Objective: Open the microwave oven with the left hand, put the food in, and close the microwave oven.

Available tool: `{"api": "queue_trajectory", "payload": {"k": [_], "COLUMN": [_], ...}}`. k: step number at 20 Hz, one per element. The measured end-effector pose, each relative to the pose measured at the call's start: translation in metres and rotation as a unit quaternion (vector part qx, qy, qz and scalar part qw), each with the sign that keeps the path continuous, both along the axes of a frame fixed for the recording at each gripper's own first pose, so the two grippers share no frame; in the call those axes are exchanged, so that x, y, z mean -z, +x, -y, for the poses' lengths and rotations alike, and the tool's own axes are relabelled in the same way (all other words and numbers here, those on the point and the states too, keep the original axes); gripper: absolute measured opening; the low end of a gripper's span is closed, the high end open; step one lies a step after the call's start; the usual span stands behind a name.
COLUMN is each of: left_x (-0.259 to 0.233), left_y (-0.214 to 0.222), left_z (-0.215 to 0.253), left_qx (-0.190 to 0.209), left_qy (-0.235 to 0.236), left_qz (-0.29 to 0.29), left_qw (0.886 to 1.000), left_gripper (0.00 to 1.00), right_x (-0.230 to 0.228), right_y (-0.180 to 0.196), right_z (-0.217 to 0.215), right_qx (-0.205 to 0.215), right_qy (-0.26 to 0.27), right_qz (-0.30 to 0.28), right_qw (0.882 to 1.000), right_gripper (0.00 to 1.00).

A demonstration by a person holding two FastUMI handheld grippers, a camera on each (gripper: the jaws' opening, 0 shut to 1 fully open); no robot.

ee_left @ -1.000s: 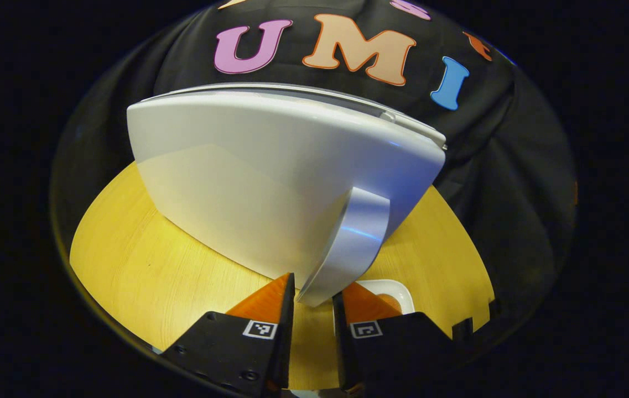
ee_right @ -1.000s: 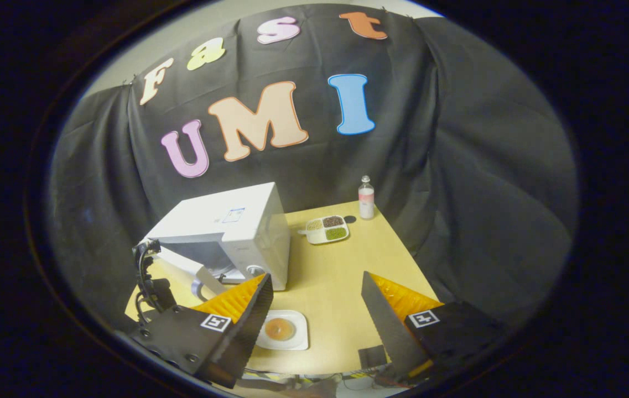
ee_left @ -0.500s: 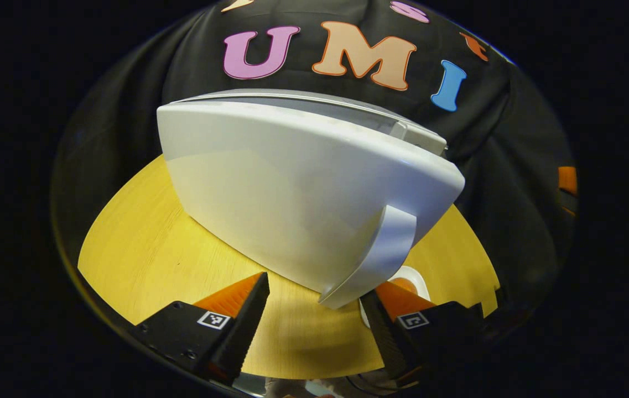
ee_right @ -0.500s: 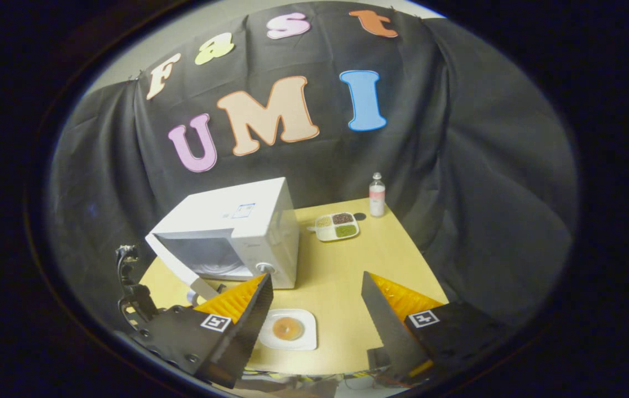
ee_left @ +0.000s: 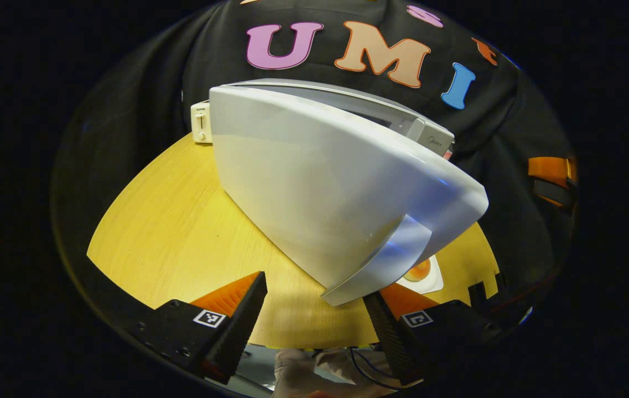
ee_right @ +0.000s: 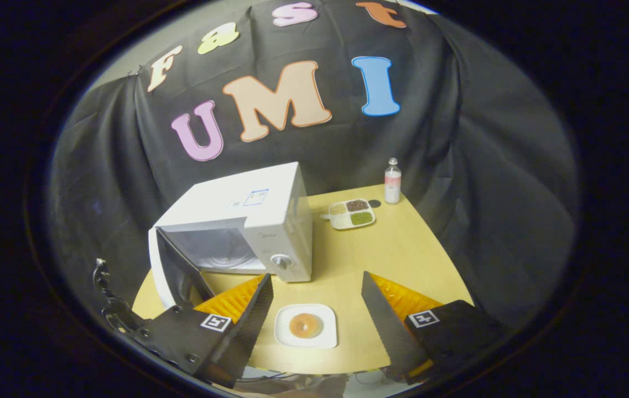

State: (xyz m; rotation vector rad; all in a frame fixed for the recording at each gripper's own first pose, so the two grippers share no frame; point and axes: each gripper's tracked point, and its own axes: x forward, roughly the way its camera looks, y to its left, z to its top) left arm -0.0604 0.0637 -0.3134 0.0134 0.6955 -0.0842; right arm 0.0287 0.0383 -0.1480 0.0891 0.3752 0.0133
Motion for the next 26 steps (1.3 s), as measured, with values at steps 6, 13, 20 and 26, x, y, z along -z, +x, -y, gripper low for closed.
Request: {"api": "queue_trajectory", "payload": {"k": [6, 13, 20, 26], "left_x": [-0.017, -0.035, -0.043, -0.084], "left_y": [-0.031, -0.060, -0.080, -0.098], "left_z": [-0.059, -0.143, -0.195, -0.245], "left_qx": [-0.015, -0.078, -0.133, -0.172], "left_qy": [0.013, 0.023, -0.014, 0.044], "left_qz": [0.000, 0.012, 0.012, 0.049], "left_qw": [1.000, 0.997, 0.991, 0.983], "left_gripper": [0.99, 0.98, 0.98, 0.95], "right_x": [0.058, 0.126, 0.190, 0.230], "right_y": [-0.002, 0.004, 0.025, 0.043], "right_z": [-0.028, -0.054, -0.065, -0.049], "right_qx": [0.005, 0.002, -0.005, 0.010], "right_qy": [0.016, 0.023, 0.009, -0.044], "right_qz": [-0.081, -0.167, -0.238, -0.275], "right_qw": [0.997, 0.986, 0.971, 0.960], "right_gripper": [0.92, 0.99, 0.99, 0.99]}}
